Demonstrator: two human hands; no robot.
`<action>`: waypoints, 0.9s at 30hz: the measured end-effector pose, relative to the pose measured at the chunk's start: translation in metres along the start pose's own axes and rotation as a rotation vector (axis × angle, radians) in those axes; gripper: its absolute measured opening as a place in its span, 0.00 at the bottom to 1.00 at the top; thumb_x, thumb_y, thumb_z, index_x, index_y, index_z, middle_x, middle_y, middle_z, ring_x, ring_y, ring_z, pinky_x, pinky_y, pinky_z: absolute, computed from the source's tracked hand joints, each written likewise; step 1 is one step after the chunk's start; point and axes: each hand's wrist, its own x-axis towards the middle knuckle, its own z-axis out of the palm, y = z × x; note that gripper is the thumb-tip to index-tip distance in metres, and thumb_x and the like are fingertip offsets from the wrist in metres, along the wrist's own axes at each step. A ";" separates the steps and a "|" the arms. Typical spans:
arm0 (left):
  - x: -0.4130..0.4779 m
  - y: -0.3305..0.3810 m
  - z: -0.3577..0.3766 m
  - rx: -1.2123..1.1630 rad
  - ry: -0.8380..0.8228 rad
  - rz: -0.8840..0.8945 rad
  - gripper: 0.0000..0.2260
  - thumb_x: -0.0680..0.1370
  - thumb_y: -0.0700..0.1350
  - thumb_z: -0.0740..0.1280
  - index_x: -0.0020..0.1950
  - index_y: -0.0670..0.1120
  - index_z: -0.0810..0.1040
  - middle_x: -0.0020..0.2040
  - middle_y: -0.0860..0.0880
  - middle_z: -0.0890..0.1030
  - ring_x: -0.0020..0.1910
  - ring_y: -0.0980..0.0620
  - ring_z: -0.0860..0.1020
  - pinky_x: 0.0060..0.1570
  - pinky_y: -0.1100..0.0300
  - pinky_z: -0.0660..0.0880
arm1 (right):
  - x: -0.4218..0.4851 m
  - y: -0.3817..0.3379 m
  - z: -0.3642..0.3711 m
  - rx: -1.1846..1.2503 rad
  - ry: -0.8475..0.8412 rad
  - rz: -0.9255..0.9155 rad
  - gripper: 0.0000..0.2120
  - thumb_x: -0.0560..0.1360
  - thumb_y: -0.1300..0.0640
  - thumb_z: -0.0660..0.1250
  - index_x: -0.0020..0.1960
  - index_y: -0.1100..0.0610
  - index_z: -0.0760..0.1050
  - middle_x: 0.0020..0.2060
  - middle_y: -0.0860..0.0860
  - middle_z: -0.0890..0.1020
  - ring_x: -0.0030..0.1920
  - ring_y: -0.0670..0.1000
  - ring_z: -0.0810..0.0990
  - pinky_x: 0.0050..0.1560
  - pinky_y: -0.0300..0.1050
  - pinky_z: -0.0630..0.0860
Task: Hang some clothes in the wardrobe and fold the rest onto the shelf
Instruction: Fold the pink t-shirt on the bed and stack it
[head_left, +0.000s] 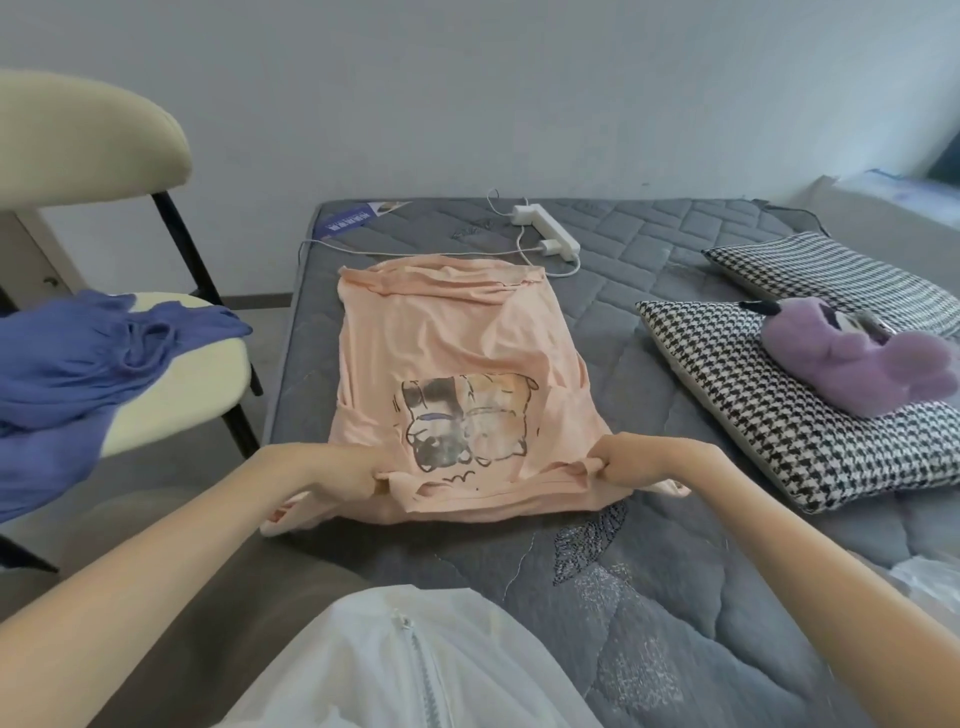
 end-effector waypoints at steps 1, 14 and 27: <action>-0.001 0.001 -0.001 -0.024 0.007 0.008 0.18 0.82 0.41 0.52 0.69 0.54 0.68 0.65 0.54 0.71 0.60 0.51 0.70 0.62 0.57 0.65 | 0.002 0.000 -0.002 0.018 0.004 -0.007 0.06 0.73 0.67 0.53 0.42 0.59 0.67 0.38 0.53 0.72 0.40 0.53 0.66 0.36 0.44 0.61; 0.034 -0.051 -0.105 -0.199 0.486 0.036 0.10 0.80 0.43 0.60 0.45 0.53 0.79 0.45 0.52 0.81 0.47 0.50 0.78 0.51 0.51 0.74 | 0.057 -0.002 -0.099 0.081 0.499 -0.032 0.07 0.74 0.63 0.54 0.43 0.52 0.64 0.42 0.54 0.75 0.45 0.60 0.75 0.44 0.54 0.72; 0.144 -0.102 -0.164 -0.245 0.688 -0.135 0.21 0.80 0.57 0.59 0.32 0.48 0.62 0.30 0.49 0.71 0.34 0.46 0.73 0.32 0.54 0.61 | 0.178 0.008 -0.162 0.080 0.557 0.092 0.12 0.76 0.60 0.52 0.53 0.51 0.70 0.44 0.50 0.75 0.49 0.59 0.74 0.41 0.47 0.62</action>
